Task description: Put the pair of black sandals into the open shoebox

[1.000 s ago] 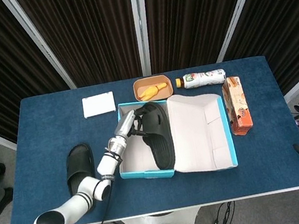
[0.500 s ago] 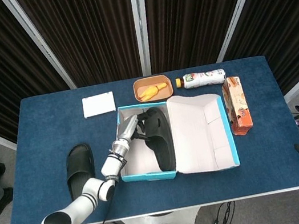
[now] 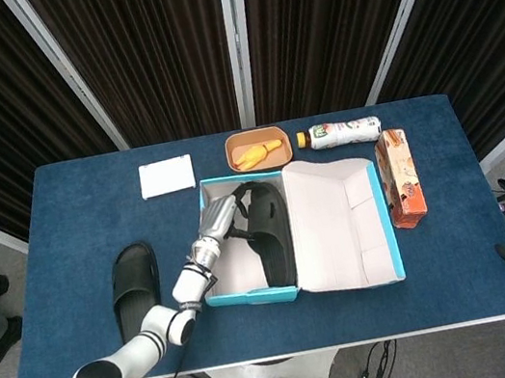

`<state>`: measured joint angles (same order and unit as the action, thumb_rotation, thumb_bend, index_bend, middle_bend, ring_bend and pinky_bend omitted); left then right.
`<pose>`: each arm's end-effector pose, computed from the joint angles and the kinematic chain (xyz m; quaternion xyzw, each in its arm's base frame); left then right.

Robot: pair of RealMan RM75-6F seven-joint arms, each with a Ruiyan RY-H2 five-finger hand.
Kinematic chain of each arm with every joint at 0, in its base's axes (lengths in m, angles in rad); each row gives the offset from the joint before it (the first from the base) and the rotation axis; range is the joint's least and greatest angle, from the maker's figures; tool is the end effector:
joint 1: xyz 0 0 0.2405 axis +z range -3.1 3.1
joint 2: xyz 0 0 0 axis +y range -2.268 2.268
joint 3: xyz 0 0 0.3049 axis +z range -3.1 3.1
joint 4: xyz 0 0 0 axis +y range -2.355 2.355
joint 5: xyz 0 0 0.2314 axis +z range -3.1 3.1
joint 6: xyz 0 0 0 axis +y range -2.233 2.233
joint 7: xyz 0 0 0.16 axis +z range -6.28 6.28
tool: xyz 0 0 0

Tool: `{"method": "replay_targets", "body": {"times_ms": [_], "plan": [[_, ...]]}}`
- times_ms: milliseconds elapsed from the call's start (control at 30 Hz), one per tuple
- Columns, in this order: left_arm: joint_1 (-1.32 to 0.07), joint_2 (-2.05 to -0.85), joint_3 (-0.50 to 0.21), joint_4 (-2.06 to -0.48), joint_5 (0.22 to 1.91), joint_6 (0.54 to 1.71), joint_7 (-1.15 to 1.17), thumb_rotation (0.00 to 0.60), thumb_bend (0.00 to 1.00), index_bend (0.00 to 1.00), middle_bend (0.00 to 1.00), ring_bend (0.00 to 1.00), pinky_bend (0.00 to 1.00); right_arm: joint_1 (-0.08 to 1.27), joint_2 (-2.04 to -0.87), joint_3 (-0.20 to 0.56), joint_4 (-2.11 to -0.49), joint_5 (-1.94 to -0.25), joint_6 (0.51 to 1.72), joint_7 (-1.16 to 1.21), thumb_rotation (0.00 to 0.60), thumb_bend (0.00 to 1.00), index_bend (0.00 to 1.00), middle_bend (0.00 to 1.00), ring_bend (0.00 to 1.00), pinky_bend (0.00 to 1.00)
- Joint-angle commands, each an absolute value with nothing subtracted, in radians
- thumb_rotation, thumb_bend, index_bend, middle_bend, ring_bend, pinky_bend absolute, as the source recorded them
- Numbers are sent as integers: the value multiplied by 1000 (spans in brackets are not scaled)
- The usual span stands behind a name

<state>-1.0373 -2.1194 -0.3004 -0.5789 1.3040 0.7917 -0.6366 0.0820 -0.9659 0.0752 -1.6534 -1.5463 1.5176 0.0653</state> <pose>-0.0998 0.4701 -0.1823 -0.6060 -0.5647 -0.5017 0.2494 -0.3509 -0.2067 0.2183 0.6053 -0.3459 0.4025 0.5933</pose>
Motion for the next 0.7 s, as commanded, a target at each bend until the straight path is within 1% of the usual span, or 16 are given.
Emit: {"method": "replay_targets", "body": {"times_ms": [33, 200, 400, 533, 633, 700], "plan": [[-1025, -2106, -294, -609, 1316, 825, -595, 600, 0, 105, 71, 35, 231, 82, -966, 74, -1653, -1549, 1518, 67, 600, 116, 0, 67, 0, 0], [-991, -2035, -291, -726, 1312, 849, -537, 600, 0, 99, 57, 26, 213, 79, -965, 73, -1649, -1557, 1528, 75, 600, 116, 0, 67, 0, 0], [-897, -1849, -293, -1023, 1266, 876, -426, 600, 0, 99, 59, 27, 219, 75, -966, 72, -1640, -1561, 1534, 88, 600, 116, 0, 67, 0, 0], [-828, -1710, -295, -1217, 1228, 920, -334, 600, 0, 99, 62, 28, 226, 78, -969, 71, -1634, -1567, 1534, 93, 600, 116, 0, 67, 0, 0], [-785, -1626, -300, -1325, 1209, 962, -285, 600, 0, 99, 68, 33, 238, 81, -971, 73, -1633, -1570, 1534, 97, 600, 118, 0, 67, 0, 0], [-760, -1577, -294, -1367, 1209, 989, -247, 600, 0, 100, 77, 71, 256, 84, -972, 75, -1631, -1577, 1537, 100, 600, 117, 0, 67, 0, 0]]}}
